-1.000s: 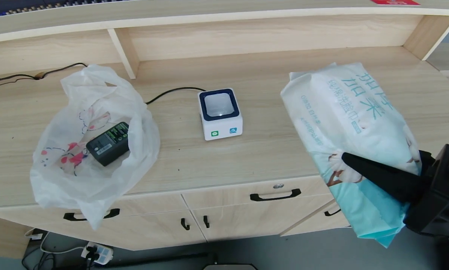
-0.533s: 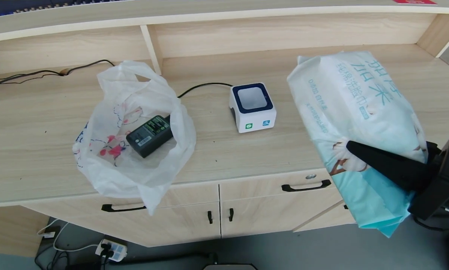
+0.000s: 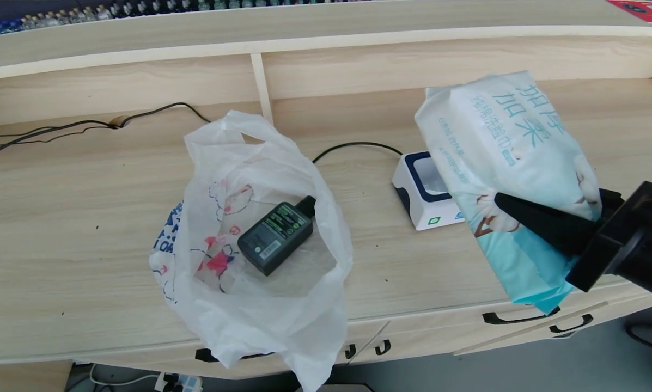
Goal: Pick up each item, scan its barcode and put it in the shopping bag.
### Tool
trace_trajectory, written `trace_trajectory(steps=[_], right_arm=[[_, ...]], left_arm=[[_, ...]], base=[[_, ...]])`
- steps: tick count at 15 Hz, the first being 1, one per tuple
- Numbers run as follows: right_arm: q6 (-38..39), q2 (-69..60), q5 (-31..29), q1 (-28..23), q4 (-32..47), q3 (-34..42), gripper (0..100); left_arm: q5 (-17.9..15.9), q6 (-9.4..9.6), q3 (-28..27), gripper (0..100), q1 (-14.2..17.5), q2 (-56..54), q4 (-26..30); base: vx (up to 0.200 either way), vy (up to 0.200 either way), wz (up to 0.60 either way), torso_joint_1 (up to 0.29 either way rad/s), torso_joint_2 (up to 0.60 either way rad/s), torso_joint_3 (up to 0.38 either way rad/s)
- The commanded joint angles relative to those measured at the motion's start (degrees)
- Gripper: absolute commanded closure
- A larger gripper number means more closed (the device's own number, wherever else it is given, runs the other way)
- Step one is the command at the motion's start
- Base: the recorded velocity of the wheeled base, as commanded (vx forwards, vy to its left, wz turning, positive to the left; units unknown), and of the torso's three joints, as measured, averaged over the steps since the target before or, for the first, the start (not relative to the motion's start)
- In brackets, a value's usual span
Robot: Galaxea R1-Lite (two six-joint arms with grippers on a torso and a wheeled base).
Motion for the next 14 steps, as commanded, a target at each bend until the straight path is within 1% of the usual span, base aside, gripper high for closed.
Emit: trace_trajectory(steps=[1, 3, 4, 5, 8, 14], right_arm=[[-2.32, 1.75, -0.21, -3.92, 0.01, 0.28, 100], [-5.13, 1.22, -0.21, -7.08, 1.95, 1.07, 100], [-5.66, 0.87, -0.21, -7.52, 3.53, 1.24, 100], [-5.75, 0.96, -0.04, -7.52, 5.64, 0.72, 100], [-9.26, 3.33, 0.67, -7.34, 6.17, 1.24, 100], [-9.26, 7.99, 0.32, -7.61, 5.73, -0.6, 100]], left_arm=[[-0.02, 0.02, 0.0, 0, 0.05, 0.0, 0.05], [-0.02, -0.07, 0.0, 0, 0.05, 0.0, 0.05], [-0.02, -0.07, 0.0, 0, 0.05, 0.0, 0.05], [-0.02, -0.07, 0.0, 0, 0.05, 0.0, 0.05], [-0.02, -0.07, 0.0, 0, 0.05, 0.0, 0.05], [-0.02, -0.07, 0.0, 0, 0.05, 0.0, 0.05]], base=[[0.0, 0.0, 0.0, 0.0, 0.0, 0.0], [0.0, 0.0, 0.0, 0.0, 0.0, 0.0], [0.0, 0.0, 0.0, 0.0, 0.0, 0.0], [0.0, 0.0, 0.0, 0.0, 0.0, 0.0], [0.0, 0.0, 0.0, 0.0, 0.0, 0.0], [0.0, 0.0, 0.0, 0.0, 0.0, 0.0]])
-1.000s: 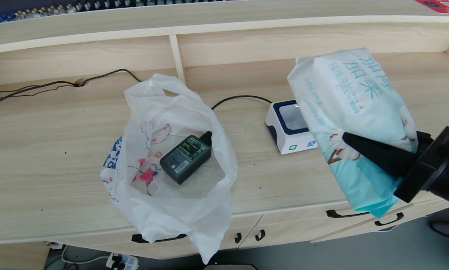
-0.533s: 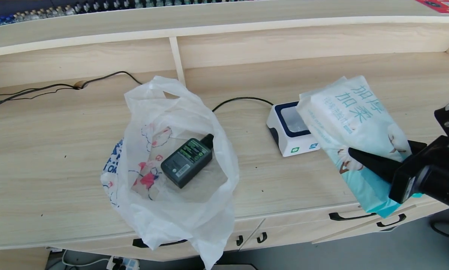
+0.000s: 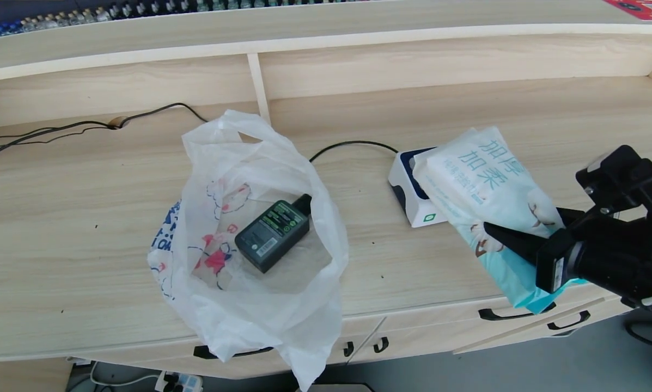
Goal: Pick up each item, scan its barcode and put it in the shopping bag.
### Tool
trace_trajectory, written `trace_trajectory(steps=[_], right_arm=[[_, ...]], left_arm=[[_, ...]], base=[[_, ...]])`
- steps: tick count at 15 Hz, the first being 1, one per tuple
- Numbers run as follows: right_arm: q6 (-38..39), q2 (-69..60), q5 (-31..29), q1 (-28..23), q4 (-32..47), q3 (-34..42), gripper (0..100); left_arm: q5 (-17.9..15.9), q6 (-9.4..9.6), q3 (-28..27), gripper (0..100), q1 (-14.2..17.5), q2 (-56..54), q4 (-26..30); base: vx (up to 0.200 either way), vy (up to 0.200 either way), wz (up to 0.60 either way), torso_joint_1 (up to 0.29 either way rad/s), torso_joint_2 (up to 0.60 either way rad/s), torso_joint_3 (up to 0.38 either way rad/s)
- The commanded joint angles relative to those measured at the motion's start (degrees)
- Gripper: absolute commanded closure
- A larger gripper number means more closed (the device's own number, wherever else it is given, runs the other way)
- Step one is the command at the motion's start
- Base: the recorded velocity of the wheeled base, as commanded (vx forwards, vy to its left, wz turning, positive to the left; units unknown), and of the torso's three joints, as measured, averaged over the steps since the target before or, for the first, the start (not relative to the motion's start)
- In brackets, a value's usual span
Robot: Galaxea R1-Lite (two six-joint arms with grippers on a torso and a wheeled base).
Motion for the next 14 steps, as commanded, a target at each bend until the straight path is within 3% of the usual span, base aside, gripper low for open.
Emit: trace_trajectory(steps=[1, 5, 7, 8, 10, 12, 14], right_arm=[[-0.03, 1.47, -0.02, -0.02, -0.11, -0.39, 100], [0.4, 1.38, -0.28, -0.38, -0.11, -0.92, 100], [0.67, 1.12, -0.19, 0.15, -0.2, -5.05, 100], [0.49, 0.86, -0.1, 1.65, -0.11, -8.39, 100], [1.02, 1.03, -0.28, 9.64, 0.24, -14.54, 100], [1.9, 1.21, -2.48, 14.83, 0.24, -15.33, 100], [3.04, 1.12, -3.0, 15.53, 0.06, -13.75, 100]], left_arm=[[0.01, -0.01, 0.0, 0, -0.04, 0.0, -0.02], [0.01, -0.01, 0.0, 0, -0.04, 0.0, -0.02], [0.01, -0.1, 0.0, 0, -0.04, 0.0, -0.02], [0.01, -0.01, 0.0, 0, -0.04, 0.0, -0.02], [0.01, -0.1, 0.0, 0, -0.04, 0.0, -0.02], [0.01, -0.1, 0.0, 0, -0.04, 0.09, -0.02], [0.01, -0.1, 0.0, 0, -0.04, 0.0, -0.02]], base=[[0.0, 0.0, 0.0, 0.0, 0.0, 0.0], [0.0, 0.0, 0.0, 0.0, 0.0, 0.0], [0.0, 0.0, 0.0, 0.0, 0.0, 0.0], [0.0, 0.0, 0.0, 0.0, 0.0, 0.0], [0.0, 0.0, 0.3, 0.001, 0.0, 0.001], [0.0, 0.0, 0.6, 0.0, 0.0, 0.002], [0.0, 0.0, 0.6, 0.002, 0.0, -0.002]])
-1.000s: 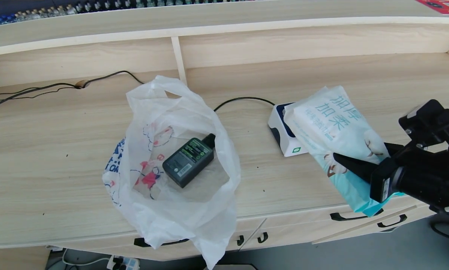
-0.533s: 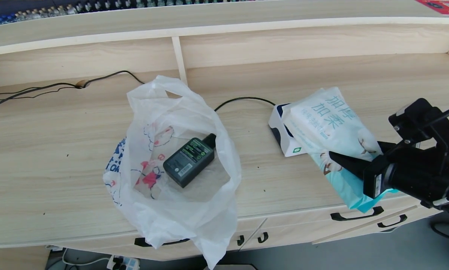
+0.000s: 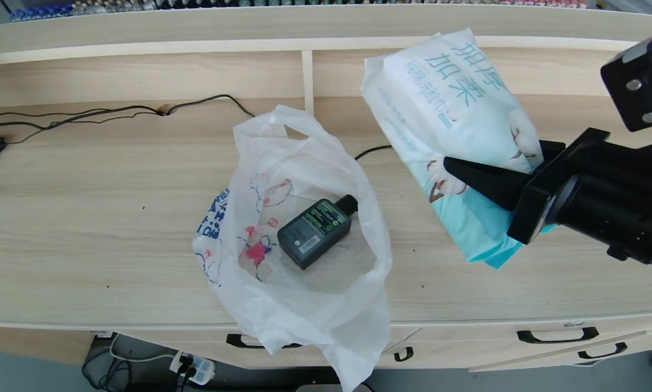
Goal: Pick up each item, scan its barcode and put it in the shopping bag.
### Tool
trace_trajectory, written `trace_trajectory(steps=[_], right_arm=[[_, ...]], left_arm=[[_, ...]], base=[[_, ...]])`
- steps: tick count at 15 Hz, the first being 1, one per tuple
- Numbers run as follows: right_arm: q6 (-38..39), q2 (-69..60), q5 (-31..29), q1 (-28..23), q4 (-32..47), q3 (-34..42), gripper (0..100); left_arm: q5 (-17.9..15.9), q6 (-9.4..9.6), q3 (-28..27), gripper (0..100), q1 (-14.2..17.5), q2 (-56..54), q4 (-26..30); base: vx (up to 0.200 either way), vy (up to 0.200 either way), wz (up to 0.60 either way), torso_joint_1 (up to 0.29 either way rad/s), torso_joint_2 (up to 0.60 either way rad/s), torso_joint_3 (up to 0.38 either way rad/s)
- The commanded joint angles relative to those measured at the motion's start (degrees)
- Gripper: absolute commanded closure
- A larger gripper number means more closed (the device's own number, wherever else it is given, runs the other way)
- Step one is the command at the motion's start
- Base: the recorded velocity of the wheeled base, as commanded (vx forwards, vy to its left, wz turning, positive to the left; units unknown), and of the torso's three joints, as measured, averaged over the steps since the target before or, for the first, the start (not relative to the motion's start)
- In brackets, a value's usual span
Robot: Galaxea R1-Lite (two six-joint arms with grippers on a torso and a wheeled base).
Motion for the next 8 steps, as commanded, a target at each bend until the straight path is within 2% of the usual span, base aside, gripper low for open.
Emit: trace_trajectory(steps=[1, 4, 5, 8], right_arm=[[0.41, -0.35, -0.15, 1.33, -0.16, 0.76, 100], [2.96, -0.88, -0.06, 1.33, -0.25, 2.96, 100], [3.48, -0.88, -0.06, 1.33, -0.25, 3.14, 100], [7.35, 0.97, 2.66, 11.26, -0.33, 2.17, 100]], left_arm=[[-0.02, 0.09, 0.0, 0, 0.01, 0.0, -0.02], [-0.02, 0.09, 0.0, 0, 0.01, 0.09, -0.02], [-0.02, 0.0, 0.0, 0, 0.01, 0.0, -0.02], [-0.02, -0.09, 0.0, 0, 0.01, 0.0, -0.02]], base=[[0.0, 0.0, 0.6, 0.007, 0.0, 0.002], [0.0, 0.0, 0.6, 0.004, 0.01, 0.002], [0.0, 0.0, 0.0, 0.0, 0.0, 0.0], [0.0, 0.0, 0.0, 0.0, 0.0, 0.0]])
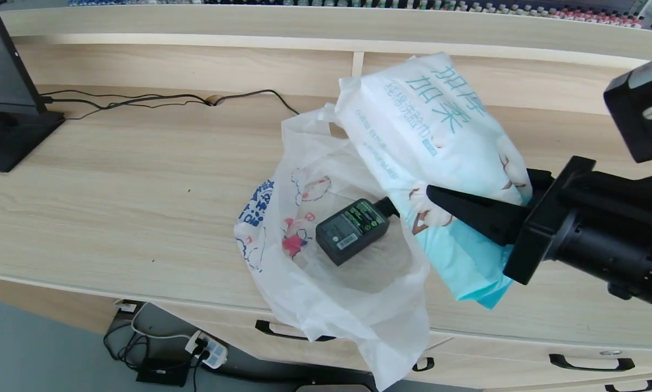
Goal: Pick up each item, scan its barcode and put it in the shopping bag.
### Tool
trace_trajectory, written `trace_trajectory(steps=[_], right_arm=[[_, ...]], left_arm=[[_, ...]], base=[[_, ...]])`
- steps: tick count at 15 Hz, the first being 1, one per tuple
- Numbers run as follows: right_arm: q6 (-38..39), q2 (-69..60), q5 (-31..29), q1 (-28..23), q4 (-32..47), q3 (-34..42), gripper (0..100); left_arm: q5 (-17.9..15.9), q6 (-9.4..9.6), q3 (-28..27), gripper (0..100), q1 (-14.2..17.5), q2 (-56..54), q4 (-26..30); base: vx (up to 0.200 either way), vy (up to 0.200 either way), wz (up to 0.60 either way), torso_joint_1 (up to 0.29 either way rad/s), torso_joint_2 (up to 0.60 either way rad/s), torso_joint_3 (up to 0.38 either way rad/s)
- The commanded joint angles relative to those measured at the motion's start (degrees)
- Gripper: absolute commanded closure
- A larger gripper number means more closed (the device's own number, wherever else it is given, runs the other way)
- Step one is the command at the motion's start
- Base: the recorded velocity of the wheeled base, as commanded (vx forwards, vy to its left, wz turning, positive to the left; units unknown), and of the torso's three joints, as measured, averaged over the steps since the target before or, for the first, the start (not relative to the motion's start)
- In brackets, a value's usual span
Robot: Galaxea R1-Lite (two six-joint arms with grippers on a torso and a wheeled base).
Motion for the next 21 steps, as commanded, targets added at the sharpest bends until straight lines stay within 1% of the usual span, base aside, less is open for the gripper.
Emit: trace_trajectory(steps=[1, 2, 3, 4, 5, 7, 11, 16, 19, 21], right_arm=[[4.38, 2.4, 2.44, 9.09, -1.45, 0.13, 100], [5.79, 3.46, 2.53, 10.93, -4.09, 2.06, 100], [6.4, 4.95, 2.36, 10.14, -8.57, 5.75, 100], [6.4, 7.32, 2.36, 6.98, -13.93, 7.86, 100], [6.4, 10.66, 2.44, 5.22, -20.17, 8.56, 100], [6.49, 16.55, 2.44, 5.22, -27.64, 8.3, 100], [6.4, 24.81, 1.57, 4.69, -40.12, 9.0, 100], [6.4, 25.43, 1.57, 4.43, -40.48, 8.39, 100], [5.17, 25.6, 1.48, 1.26, -40.48, 8.21, 100], [4.91, 25.6, 1.39, 0.91, -40.56, 8.83, 100]], left_arm=[[0.01, 0.02, 0.0, 0, 0.13, 0.0, -0.22], [0.01, 0.02, 0.0, 0, 0.13, 0.0, -0.22], [0.01, 0.11, 0.0, 0, 0.13, 0.0, -0.22], [0.01, 0.11, 0.0, 0, 0.13, 0.0, -0.22], [0.01, 0.11, 0.0, 0, 0.13, 0.0, -0.22], [0.01, 0.2, 0.0, 0, 0.13, 0.0, -0.22], [0.01, 0.37, 0.0, 0, 0.13, 0.09, -0.3], [0.01, 0.37, 0.0, 0, 0.13, 0.0, -0.3], [0.01, 0.37, 0.0, 0, 0.13, 0.0, -0.3], [0.01, 0.37, 0.0, 0, 0.13, 0.0, -0.3]], base=[[0.0, 0.0, 0.0, 0.0, 0.0, 0.0], [0.0, 0.0, 0.0, 0.0, 0.0, 0.0], [0.0, 0.0, 0.0, 0.0, 0.0, 0.0], [0.0, 0.0, 0.0, 0.0, 0.0, 0.0], [0.0, 0.0, 0.0, 0.0, 0.0, 0.0], [0.0, 0.0, 0.0, 0.0, 0.0, 0.0], [0.0, 0.0, 0.0, 0.0, 0.0, 0.0], [0.0, 0.0, 0.0, 0.0, 0.0, 0.0], [0.0, 0.0, 0.0, 0.0, 0.0, 0.0], [0.0, 0.0, 0.0, 0.0, 0.0, 0.0]])
